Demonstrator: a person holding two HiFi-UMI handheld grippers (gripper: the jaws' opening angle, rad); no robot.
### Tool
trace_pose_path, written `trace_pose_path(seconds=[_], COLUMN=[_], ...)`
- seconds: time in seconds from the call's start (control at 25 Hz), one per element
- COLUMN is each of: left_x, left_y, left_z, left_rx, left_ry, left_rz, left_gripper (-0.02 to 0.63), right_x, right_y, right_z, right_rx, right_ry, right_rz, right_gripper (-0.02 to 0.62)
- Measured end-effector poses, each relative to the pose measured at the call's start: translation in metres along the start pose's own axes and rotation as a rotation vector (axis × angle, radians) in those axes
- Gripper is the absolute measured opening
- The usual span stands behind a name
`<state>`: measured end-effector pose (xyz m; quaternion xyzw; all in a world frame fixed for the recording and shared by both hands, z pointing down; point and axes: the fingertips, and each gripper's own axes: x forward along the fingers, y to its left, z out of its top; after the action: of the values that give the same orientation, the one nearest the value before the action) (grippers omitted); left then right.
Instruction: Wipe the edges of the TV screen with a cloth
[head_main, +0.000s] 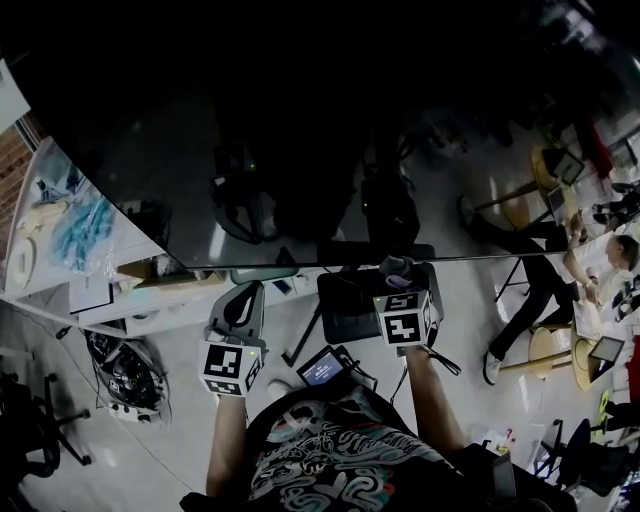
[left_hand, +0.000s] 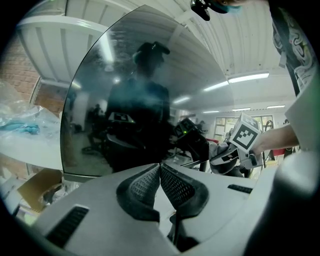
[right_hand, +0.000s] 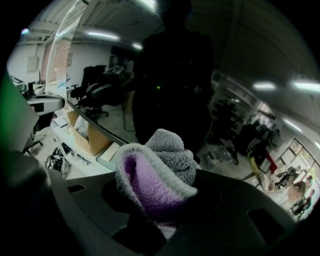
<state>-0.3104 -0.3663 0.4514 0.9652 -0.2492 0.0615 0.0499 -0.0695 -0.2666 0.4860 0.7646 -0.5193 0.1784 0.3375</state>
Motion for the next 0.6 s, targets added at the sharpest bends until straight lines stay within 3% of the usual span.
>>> trace_pose_path(seconds=[0.2, 0.6], left_x=[-0.003, 0.011], left_y=[0.004, -0.023], left_z=[0.000, 0.006], left_rx=[0.011, 0.025], left_ry=[0.015, 0.044], left_rz=[0.021, 0.049], left_gripper=[0.017, 0.018], right_x=[-0.003, -0.007], right_y=[-0.002, 0.013], right_z=[-0.001, 0.012], right_rx=[0.030, 0.097], right_ry=[-0.017, -0.074], right_rz=[-0.003, 0.091], right_gripper=[0.207, 0.209])
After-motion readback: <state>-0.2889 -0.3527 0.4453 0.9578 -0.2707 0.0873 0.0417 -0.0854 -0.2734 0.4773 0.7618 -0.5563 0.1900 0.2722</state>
